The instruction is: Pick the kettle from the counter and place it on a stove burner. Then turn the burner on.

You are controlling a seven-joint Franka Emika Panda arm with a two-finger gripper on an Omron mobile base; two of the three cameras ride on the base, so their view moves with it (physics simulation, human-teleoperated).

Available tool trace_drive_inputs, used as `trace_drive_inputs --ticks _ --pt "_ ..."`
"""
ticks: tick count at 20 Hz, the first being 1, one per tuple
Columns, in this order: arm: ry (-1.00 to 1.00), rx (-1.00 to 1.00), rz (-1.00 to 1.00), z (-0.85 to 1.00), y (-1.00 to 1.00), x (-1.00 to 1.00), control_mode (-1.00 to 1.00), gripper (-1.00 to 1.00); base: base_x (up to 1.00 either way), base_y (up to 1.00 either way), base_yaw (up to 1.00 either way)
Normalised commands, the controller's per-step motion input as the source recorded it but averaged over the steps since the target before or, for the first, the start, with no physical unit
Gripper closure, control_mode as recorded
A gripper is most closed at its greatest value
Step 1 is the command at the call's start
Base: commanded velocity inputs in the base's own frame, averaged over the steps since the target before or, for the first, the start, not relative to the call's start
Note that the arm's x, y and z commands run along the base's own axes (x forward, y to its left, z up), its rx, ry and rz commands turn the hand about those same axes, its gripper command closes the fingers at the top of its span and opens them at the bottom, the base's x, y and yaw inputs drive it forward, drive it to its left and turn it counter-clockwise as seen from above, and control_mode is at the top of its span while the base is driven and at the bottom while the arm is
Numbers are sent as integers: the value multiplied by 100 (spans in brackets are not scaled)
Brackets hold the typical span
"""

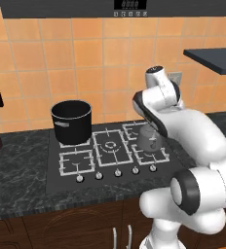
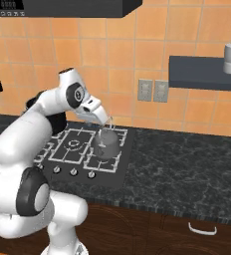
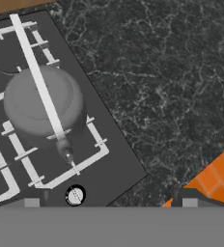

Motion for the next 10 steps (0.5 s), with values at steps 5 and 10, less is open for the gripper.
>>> trace_drive_inputs --ticks 5,10 --pt "0 14 14 -96 0 -100 -100 -100 0 0 0" --pt "3 17 26 -100 10 -75 -100 -100 0 0 0"
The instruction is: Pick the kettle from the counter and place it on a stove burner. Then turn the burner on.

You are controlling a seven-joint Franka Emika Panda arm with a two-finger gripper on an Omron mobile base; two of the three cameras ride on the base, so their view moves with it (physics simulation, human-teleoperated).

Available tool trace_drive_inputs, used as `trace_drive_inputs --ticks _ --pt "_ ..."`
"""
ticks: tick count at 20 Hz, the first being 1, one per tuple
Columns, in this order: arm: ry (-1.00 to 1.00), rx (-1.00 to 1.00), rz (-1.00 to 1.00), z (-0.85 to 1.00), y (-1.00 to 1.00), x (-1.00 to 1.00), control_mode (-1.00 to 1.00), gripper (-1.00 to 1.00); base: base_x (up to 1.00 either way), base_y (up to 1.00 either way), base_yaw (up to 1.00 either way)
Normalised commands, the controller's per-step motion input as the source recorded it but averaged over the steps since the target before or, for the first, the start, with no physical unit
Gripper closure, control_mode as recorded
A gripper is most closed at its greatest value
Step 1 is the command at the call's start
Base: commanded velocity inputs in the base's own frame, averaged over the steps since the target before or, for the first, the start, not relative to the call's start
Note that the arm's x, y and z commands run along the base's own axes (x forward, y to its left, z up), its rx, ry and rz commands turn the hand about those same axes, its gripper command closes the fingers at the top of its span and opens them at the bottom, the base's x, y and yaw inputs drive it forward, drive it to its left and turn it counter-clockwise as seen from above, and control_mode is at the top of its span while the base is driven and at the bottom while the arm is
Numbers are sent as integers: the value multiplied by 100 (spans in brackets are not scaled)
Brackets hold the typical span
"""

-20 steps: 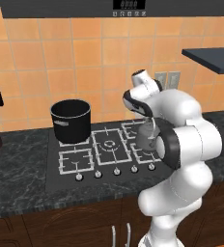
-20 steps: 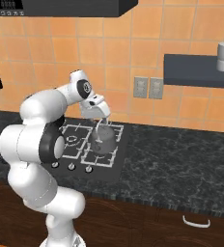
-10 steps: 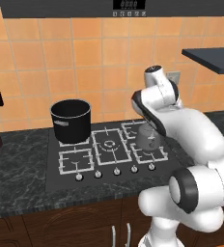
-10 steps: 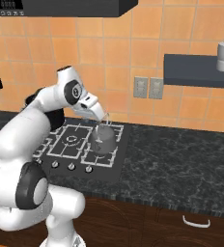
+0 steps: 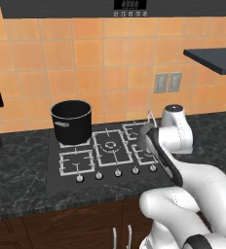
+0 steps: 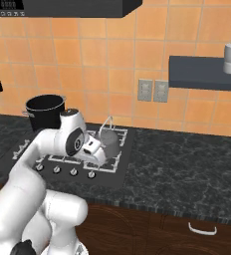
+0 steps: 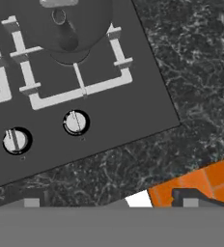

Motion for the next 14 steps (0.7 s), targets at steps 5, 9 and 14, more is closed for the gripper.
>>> trace_drive_inputs --ticks 5,9,14 --pt "0 -7 10 -86 69 49 -100 -100 0 0 0" --pt "20 -6 10 -40 25 76 -100 -100 0 0 0" --pt "2 -1 1 -22 -8 19 -100 -100 0 0 0"
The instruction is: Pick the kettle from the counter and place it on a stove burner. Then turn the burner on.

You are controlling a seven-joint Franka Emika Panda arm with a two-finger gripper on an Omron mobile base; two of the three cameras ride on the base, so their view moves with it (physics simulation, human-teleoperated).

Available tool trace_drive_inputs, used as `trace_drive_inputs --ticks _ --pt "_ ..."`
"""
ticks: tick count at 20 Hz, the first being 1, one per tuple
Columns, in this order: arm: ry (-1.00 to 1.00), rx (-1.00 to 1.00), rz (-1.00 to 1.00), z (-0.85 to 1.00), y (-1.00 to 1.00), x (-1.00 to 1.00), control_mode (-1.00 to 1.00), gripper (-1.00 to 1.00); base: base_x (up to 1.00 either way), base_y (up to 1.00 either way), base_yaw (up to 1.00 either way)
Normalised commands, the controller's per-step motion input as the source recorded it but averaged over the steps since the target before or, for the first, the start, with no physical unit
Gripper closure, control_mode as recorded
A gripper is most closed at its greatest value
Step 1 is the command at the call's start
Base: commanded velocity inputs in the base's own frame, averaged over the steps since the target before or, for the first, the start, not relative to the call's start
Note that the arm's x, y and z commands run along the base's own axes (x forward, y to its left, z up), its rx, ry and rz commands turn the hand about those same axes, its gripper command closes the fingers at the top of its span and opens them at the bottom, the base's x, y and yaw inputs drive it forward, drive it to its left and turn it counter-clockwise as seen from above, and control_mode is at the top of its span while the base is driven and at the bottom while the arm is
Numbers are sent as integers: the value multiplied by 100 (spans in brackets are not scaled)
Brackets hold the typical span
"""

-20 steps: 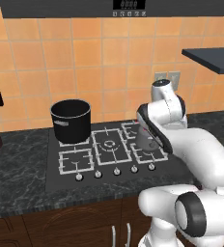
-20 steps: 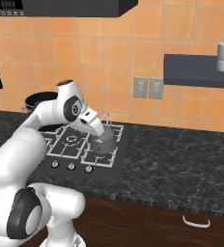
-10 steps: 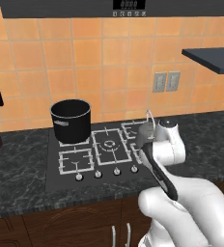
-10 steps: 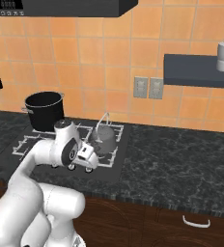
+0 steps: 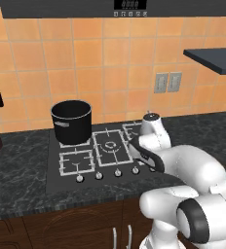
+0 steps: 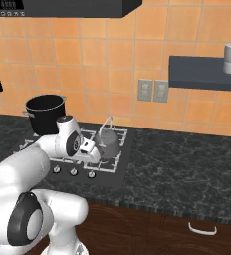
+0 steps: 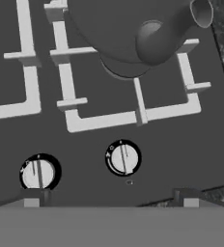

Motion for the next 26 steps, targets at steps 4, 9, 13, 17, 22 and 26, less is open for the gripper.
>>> trace_drive_inputs --ticks 4,9,13,17,22,26 --pt "4 0 0 -54 -56 -17 -100 -100 0 0 0" --pt "7 0 0 -42 -25 -18 -100 -100 0 0 0" --pt "0 0 0 -18 12 11 -100 -100 0 0 0" --pt "0 0 0 -11 13 30 -100 -100 0 0 0" --pt "0 0 0 -21 4 16 -100 -100 0 0 0" --pt "0 0 0 -22 0 4 -100 -100 0 0 0"
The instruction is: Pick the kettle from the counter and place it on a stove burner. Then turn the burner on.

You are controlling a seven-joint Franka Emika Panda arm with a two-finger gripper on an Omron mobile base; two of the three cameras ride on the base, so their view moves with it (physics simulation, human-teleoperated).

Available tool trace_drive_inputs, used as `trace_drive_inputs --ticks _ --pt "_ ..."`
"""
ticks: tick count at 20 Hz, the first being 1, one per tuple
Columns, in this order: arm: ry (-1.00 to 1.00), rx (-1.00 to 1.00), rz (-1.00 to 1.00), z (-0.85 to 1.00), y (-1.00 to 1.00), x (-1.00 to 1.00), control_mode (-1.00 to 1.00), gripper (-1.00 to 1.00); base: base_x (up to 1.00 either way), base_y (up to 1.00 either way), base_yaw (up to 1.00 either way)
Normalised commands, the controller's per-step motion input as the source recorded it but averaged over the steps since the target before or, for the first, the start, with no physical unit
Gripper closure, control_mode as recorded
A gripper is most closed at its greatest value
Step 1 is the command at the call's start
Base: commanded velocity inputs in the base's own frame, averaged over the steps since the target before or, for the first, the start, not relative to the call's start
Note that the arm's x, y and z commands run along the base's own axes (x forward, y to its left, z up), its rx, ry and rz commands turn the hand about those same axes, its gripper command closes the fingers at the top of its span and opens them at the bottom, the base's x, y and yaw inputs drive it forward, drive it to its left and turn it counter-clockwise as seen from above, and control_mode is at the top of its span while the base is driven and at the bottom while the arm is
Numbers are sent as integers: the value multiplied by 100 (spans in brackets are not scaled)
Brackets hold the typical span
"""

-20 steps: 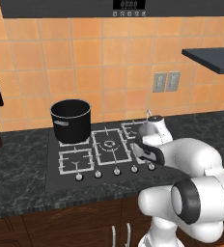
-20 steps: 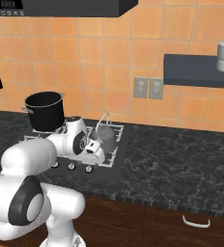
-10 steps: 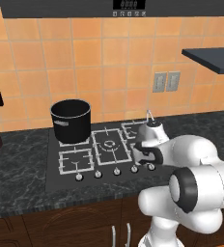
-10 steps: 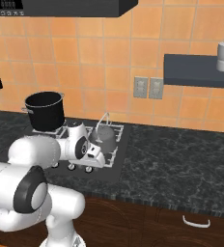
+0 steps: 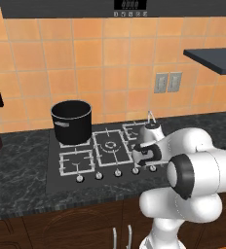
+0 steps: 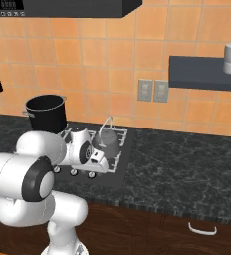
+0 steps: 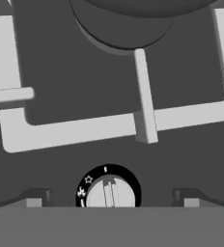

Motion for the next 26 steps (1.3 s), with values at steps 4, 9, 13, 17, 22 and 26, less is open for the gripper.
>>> trace_drive_inputs --ticks 4,9,13,17,22,26 --pt "0 0 0 -2 0 1 -100 100 0 0 0" --pt "0 0 0 0 0 0 -100 100 0 0 0" --pt "-1 0 0 0 0 0 -100 100 0 0 0" --pt "-8 0 4 0 0 0 -100 100 0 0 0" --pt "-12 0 23 0 0 -6 -100 100 0 0 0" --pt "-5 0 27 0 0 0 -100 100 0 0 0"
